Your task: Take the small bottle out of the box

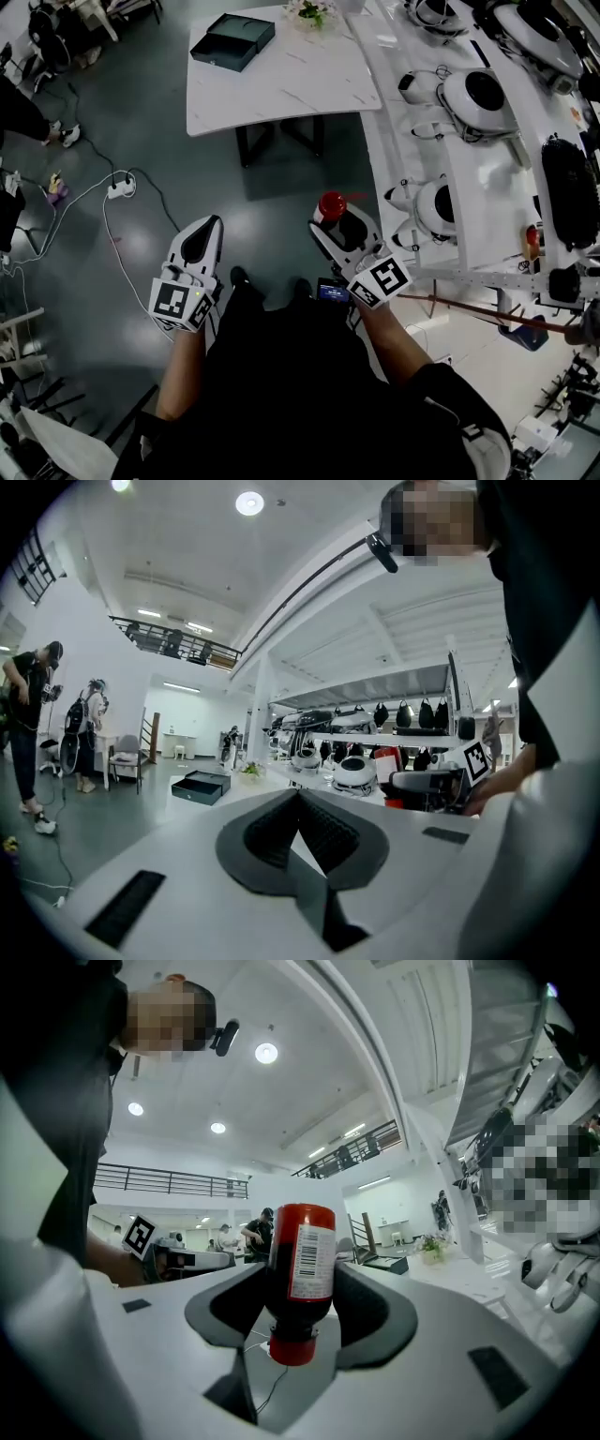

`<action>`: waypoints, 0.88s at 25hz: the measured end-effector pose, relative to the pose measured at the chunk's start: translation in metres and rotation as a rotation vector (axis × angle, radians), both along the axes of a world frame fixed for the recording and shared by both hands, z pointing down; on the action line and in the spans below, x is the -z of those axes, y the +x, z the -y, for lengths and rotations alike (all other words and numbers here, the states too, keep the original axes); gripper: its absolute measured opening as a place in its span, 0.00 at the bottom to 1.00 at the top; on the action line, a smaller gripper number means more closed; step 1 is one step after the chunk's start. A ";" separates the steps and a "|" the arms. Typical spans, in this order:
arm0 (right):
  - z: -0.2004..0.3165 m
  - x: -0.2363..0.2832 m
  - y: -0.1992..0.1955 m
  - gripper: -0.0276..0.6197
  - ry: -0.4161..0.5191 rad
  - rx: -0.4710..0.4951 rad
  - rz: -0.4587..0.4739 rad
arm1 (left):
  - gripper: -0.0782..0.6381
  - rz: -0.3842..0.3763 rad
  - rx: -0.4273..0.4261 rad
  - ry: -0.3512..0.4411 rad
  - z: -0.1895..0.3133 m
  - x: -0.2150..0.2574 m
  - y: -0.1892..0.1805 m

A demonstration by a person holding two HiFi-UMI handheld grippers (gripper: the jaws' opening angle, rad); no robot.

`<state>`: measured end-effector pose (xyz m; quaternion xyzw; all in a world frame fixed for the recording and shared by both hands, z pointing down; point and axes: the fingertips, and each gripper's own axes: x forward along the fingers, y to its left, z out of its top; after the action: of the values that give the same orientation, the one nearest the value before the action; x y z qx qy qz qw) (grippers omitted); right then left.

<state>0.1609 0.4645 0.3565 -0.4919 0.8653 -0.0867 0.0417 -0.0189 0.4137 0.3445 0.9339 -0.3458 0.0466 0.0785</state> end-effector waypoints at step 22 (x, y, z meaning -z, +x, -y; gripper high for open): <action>-0.005 -0.002 -0.003 0.41 -0.018 -0.069 0.053 | 0.13 -0.039 0.030 0.041 -0.004 0.011 -0.032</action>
<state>0.1584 0.4697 0.3584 -0.5194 0.8456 -0.1058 0.0629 -0.0508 0.4172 0.3337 0.9306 -0.3592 0.0199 0.0669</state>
